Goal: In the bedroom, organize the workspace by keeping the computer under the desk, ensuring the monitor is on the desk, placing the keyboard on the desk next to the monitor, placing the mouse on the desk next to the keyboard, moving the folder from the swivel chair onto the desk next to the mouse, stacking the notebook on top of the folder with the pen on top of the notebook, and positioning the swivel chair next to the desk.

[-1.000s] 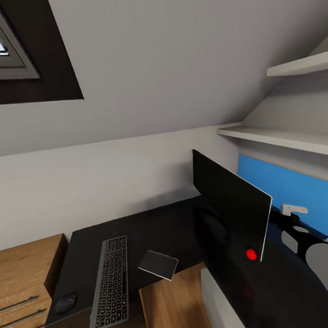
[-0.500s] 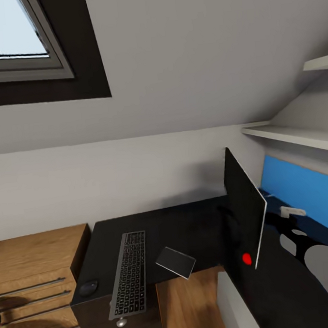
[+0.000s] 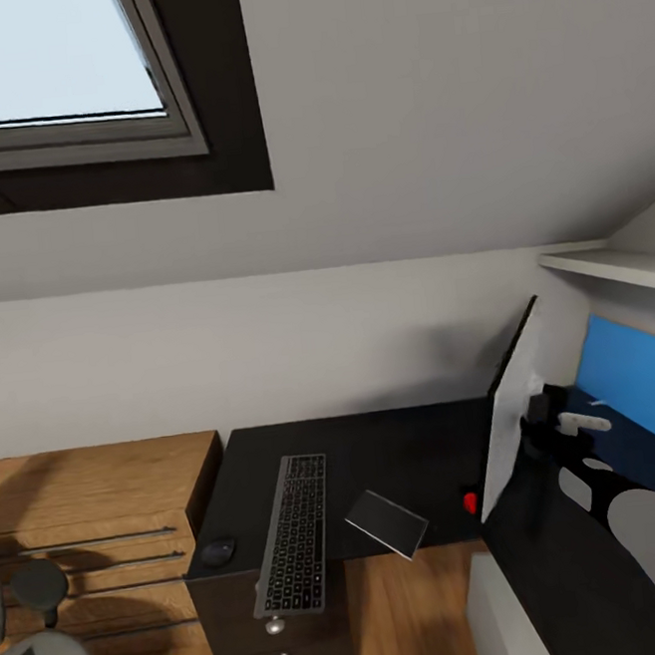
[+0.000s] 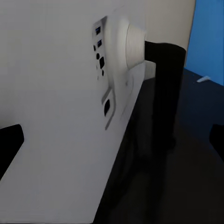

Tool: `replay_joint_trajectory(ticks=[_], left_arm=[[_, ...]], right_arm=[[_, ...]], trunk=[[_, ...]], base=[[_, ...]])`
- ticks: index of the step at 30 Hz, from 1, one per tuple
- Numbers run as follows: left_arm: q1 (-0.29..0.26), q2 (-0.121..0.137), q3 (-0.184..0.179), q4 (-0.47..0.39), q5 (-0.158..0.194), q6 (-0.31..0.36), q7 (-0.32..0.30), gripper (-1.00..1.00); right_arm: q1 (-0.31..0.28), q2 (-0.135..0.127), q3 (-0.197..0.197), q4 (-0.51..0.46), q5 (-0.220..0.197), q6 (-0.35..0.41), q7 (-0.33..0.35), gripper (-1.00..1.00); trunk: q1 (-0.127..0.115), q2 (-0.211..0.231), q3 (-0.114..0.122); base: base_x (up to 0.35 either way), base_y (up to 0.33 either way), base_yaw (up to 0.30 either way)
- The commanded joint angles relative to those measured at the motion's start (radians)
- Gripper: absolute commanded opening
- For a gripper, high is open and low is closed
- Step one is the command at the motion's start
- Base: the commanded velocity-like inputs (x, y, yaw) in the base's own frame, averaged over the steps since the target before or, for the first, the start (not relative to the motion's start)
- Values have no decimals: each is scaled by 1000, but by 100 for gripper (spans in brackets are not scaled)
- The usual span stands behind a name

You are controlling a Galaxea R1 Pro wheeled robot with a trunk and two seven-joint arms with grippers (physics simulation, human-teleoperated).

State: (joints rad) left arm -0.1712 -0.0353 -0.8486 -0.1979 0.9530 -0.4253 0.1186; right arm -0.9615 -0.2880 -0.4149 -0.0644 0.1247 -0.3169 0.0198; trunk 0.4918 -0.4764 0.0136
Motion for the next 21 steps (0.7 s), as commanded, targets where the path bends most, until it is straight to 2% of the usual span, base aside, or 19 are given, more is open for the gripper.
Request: replay_joint_trajectory(ticks=[1, 11, 18, 21], left_arm=[[-1, 0, -9, 0, 1, -3, 9, 100], [-1, 0, -9, 0, 1, -3, 9, 100], [-1, -1, -9, 0, 1, -3, 8, 100], [-1, 0, -9, 0, 1, -3, 8, 100]], right_arm=[[0, 0, -4, 1, 12, -4, 3, 100], [0, 0, -4, 1, 12, -4, 3, 100], [0, -2, -4, 2, 12, -4, 2, 100], [0, -2, -4, 4, 12, -4, 3, 100]], trunk=[[0, -1, 0], [0, -1, 0], [0, -1, 0], [0, -1, 0]], base=[[0, 0, 273], [0, 0, 273], [0, 0, 14], [0, 0, -144]])
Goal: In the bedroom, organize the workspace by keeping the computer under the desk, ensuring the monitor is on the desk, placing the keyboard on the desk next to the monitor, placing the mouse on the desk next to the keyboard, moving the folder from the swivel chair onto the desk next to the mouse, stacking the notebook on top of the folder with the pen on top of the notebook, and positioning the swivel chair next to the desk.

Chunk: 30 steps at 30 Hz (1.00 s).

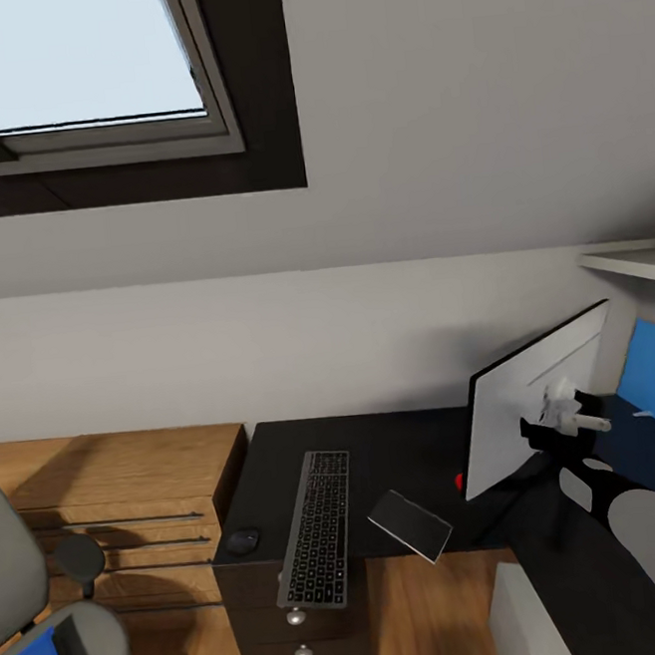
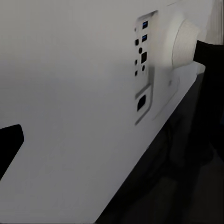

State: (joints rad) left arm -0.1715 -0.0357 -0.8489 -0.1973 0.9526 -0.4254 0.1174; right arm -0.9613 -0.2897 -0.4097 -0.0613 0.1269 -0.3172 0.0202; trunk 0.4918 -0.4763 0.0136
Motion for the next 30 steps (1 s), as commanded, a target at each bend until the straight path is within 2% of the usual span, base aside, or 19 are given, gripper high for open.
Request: replay_joint_trajectory(ticks=[1, 9, 23, 27, 28, 30], left_arm=[[0, 0, -9, -1, 1, -3, 9, 100], [0, 0, -8, -1, 0, -3, 9, 100], [0, -2, -11, -13, -3, -4, 5, 100], [0, -2, -13, -45, -4, -2, 4, 100], [0, 0, -27, -71, -5, -1, 4, 100], [0, 0, -31, -76, -5, -2, 5, 100]], right_arm=[[-1, 0, -9, 2, 10, -3, 2, 100], [-1, 0, -9, 3, 10, -3, 2, 100], [-1, 0, -9, 3, 10, -3, 2, 100], [-1, 0, -9, 3, 10, -3, 2, 100], [-1, 0, -9, 3, 10, -3, 1, 100], [-1, 0, -9, 3, 10, -3, 1, 100]], trunk=[[0, -1, 0], [0, -1, 0], [0, -1, 0], [0, -1, 0], [0, -1, 0], [0, -1, 0]], base=[[0, 0, -208], [0, 0, -191], [0, 0, -13], [0, 0, 0], [0, 0, 0], [0, 0, 0]])
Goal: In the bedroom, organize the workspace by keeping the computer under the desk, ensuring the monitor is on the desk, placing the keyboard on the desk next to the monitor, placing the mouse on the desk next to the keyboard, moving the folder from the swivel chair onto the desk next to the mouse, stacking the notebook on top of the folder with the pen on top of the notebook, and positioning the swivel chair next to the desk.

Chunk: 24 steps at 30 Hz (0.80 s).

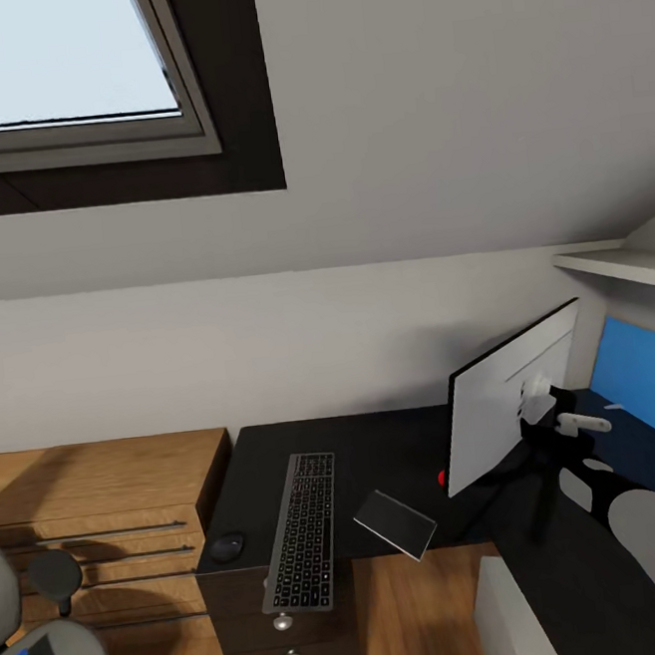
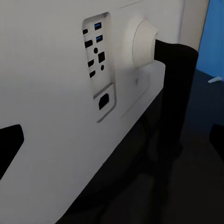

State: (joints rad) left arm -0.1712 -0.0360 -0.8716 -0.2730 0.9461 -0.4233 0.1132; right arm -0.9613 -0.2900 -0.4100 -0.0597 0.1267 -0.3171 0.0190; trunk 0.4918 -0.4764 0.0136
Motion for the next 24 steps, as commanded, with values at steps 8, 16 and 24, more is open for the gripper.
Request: replay_joint_trajectory(ticks=[8, 16, 24], left_arm=[[-1, 11, -43, -152, -12, 113, 11, 100], [-1, 86, -73, -484, -49, 519, 13, 100], [-1, 113, -71, -727, -54, 799, 14, 100]], right_arm=[[-1, 0, -9, 1, 9, -4, 1, 100], [-1, 1, -9, 2, 10, -4, 1, 100], [-1, 2, -9, 2, 10, -4, 1, 100]], trunk=[[0, -1, 0], [0, -1, 0], [0, -1, 0]], base=[[0, 0, 0], [0, 0, 0], [0, 0, 0]])
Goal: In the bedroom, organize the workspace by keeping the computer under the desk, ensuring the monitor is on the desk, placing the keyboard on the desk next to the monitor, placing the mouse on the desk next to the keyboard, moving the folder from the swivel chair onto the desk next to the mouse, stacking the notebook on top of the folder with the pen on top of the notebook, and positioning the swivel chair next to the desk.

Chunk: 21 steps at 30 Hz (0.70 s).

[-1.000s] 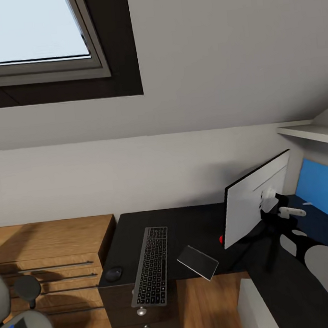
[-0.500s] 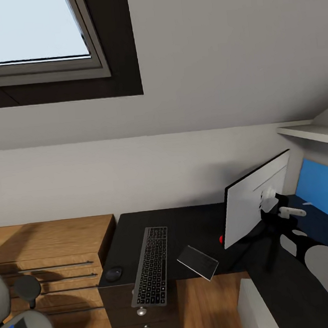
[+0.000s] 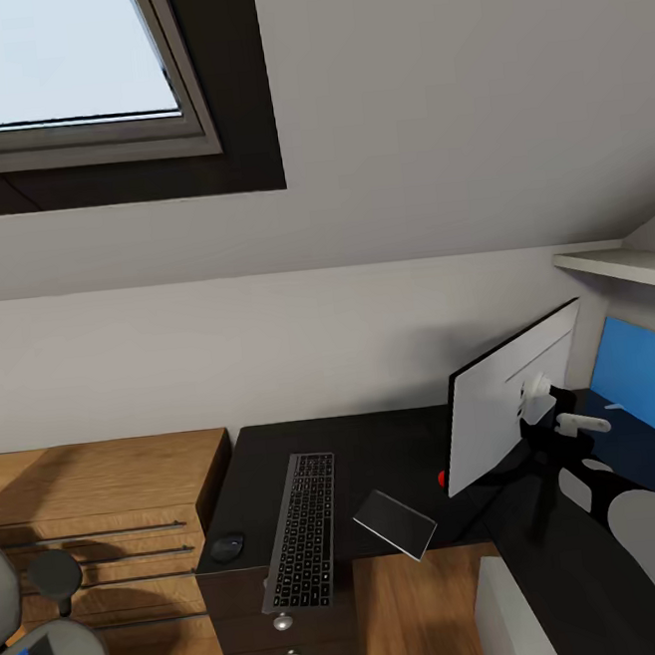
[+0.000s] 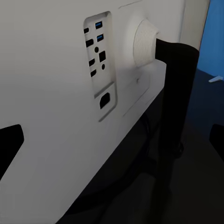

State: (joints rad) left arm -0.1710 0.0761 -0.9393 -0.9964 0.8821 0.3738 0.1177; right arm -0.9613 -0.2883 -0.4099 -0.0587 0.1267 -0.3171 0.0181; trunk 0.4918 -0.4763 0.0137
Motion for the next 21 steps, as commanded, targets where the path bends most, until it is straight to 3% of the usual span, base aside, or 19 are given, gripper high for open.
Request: replay_joint_trajectory(ticks=[1, 6, 9, 10, 13, 14, 15, 16, 21], left_arm=[[-1, 2, -3, -19, 10, 13, 10, 100], [-1, 1, 3, -118, 8, 52, 60, 100], [-1, -1, 7, -223, 8, 60, 151, 100], [-1, -2, 8, -317, 8, 62, 242, 100], [-1, -6, 8, -406, 8, 63, 343, 100], [-1, -21, 11, -468, 8, 63, 435, 100], [-1, -28, 14, -486, 8, 62, 466, 100], [-1, -55, 33, -544, 8, 62, 566, 100], [-1, -105, 65, -587, -13, 63, 639, 100]], right_arm=[[-1, 0, -9, 2, 10, -3, 2, 100], [-1, 3, -9, 2, 10, -3, 2, 100], [-1, 11, -9, 2, 10, -3, 0, 100], [-1, 14, -9, 2, 10, -3, -1, 100], [0, 16, -9, 2, 10, -3, -2, 100], [1, 16, -9, 1, 9, -2, -2, 100], [2, 16, -9, 1, 9, -2, -2, 100], [2, 16, -9, 1, 8, -2, -3, 100], [2, 11, -10, 0, 6, -2, -7, 100]], trunk=[[0, -1, 0], [0, -1, 0], [0, -1, 0], [0, -1, 0], [0, -1, 0], [0, -1, 0], [0, -1, 0], [0, -1, 0], [0, -1, 0]], base=[[0, 0, 0], [0, 0, 0], [0, 0, 0], [0, 0, 0], [0, 0, 0], [0, 0, 0], [0, 0, 0], [0, 0, 0], [0, 0, 0]])
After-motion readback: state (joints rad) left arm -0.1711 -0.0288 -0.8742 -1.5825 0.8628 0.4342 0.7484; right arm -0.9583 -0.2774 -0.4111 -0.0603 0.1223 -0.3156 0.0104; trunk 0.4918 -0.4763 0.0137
